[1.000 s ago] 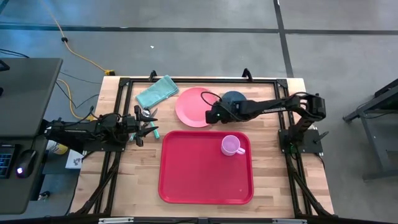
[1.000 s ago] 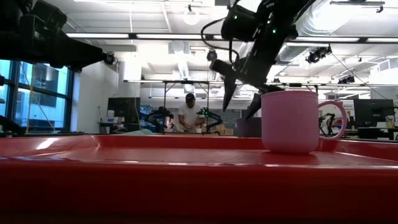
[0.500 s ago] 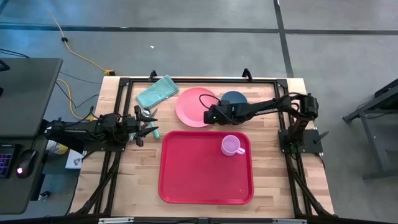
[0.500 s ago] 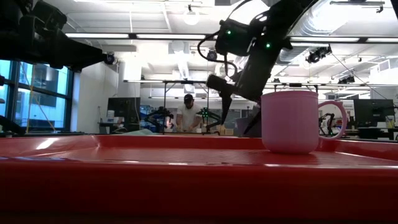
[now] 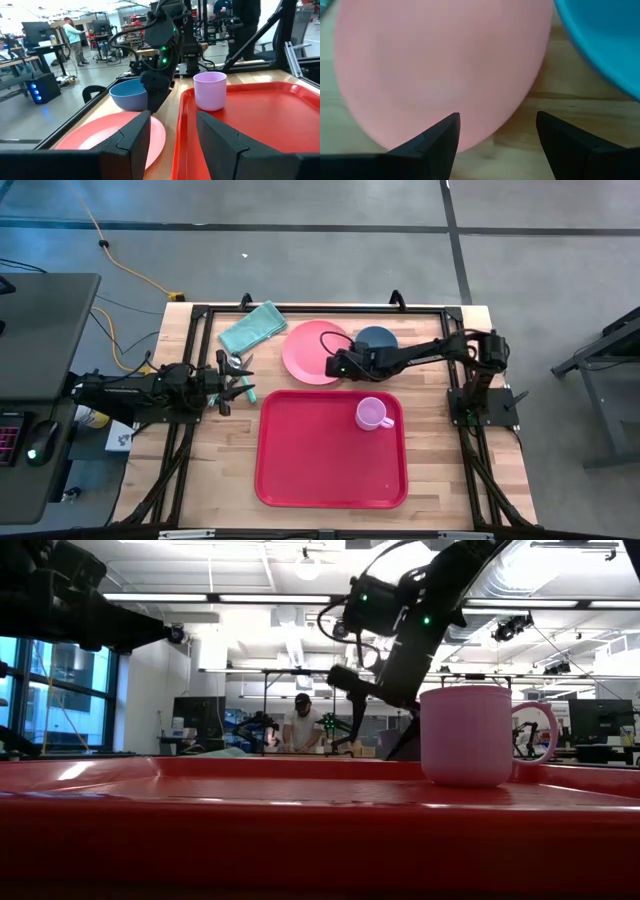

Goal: Set up tray
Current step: Put the pink plate on the center of the red serving tray

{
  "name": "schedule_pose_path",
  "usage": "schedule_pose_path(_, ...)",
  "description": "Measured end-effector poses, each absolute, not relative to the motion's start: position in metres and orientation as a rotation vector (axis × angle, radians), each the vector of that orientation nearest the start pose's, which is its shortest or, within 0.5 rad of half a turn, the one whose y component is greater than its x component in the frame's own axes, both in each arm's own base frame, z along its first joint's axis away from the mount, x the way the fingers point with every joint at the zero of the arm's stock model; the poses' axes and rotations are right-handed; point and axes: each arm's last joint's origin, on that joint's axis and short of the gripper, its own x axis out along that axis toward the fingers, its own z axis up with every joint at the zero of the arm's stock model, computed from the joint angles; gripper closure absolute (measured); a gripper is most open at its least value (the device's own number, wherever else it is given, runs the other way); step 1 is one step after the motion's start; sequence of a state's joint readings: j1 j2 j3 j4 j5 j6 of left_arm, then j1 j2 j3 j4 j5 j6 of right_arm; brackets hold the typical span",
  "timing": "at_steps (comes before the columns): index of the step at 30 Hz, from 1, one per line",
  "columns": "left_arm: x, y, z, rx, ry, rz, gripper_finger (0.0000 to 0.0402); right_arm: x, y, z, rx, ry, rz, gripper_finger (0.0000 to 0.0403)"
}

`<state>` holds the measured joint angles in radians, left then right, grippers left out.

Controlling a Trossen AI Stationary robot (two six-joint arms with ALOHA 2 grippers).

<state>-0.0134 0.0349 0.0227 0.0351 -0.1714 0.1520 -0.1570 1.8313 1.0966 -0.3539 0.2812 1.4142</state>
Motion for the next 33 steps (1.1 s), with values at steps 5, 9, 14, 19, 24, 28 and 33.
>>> schedule_pose_path(5, 0.098, 0.004, 0.172, 0.150, -0.011, 0.159, 0.0208, 0.352, -0.063, 0.142, 1.186, 0.639, -1.087, 0.0157)
schedule_pose_path(9, 0.098, 0.003, 0.172, 0.150, -0.012, 0.154, 0.0208, 0.355, -0.064, 0.137, 1.192, 0.618, -1.088, 0.0157)
schedule_pose_path(14, 0.098, 0.003, 0.172, 0.150, -0.011, 0.153, 0.0208, 0.361, -0.070, 0.133, 1.204, 0.566, -1.082, 0.0157)
schedule_pose_path(19, 0.098, 0.003, 0.172, 0.150, -0.011, 0.152, 0.0208, 0.363, -0.077, 0.132, 1.219, 0.538, -1.074, 0.0159)
schedule_pose_path(24, 0.098, 0.003, 0.172, 0.150, -0.010, 0.152, 0.0208, 0.362, -0.080, 0.132, 1.224, 0.558, -1.062, 0.0184)
schedule_pose_path(28, 0.098, 0.003, 0.172, 0.150, -0.010, 0.152, 0.0208, 0.361, -0.080, 0.131, 1.213, 0.580, -1.055, 0.0237)
schedule_pose_path(33, 0.098, 0.003, 0.172, 0.150, -0.009, 0.152, 0.0208, 0.361, -0.081, 0.130, 1.213, 0.606, -1.031, 0.0315)
